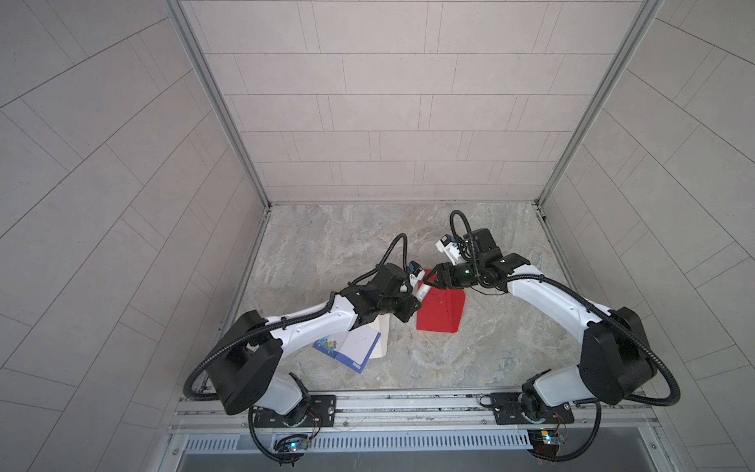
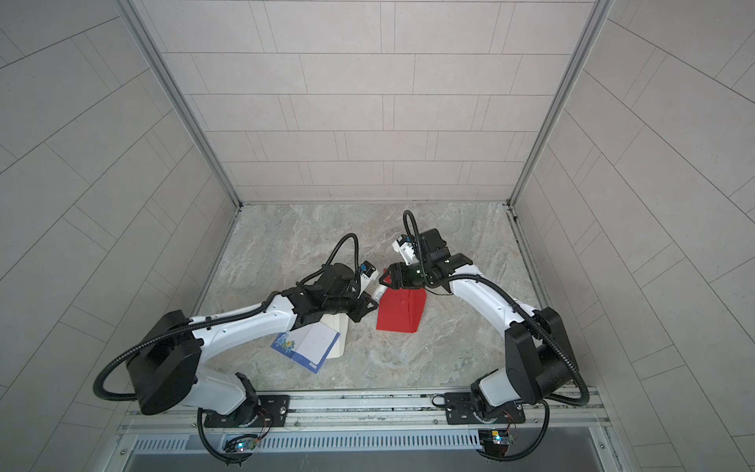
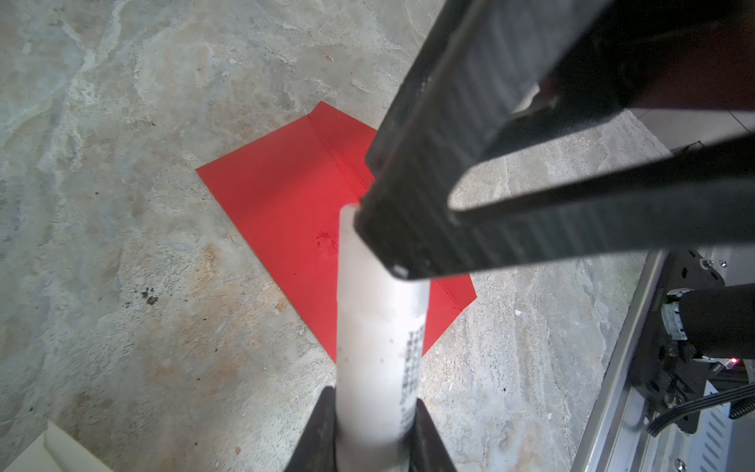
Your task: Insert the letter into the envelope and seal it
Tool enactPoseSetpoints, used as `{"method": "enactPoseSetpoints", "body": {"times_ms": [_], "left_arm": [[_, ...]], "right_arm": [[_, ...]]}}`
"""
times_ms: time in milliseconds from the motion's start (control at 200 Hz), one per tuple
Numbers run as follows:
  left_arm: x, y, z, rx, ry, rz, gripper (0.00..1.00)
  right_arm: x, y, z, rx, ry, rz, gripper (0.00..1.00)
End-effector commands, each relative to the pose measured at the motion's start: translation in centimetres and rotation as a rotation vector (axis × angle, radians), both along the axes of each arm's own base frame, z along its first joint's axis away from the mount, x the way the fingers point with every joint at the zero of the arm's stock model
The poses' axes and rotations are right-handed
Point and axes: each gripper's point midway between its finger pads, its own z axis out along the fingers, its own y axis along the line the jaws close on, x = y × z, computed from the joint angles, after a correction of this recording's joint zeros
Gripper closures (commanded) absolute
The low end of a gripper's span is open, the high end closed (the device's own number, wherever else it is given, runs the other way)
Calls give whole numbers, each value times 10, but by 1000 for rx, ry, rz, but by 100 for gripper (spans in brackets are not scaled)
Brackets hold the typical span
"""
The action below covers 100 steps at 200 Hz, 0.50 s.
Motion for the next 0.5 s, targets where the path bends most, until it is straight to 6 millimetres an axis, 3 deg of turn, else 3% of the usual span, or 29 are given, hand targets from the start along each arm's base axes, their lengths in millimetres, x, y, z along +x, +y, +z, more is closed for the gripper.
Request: {"method": "enactPoseSetpoints", "body": {"times_ms": [0,495], "left_arm": [[1,-4,10,-29,-45,-16,100],[-1,-4,12,-41,-49,-16,100]], "right_arm": [[-6,6,-3,18,13,28,46],[0,9,-5,34,18,10,69]]}}
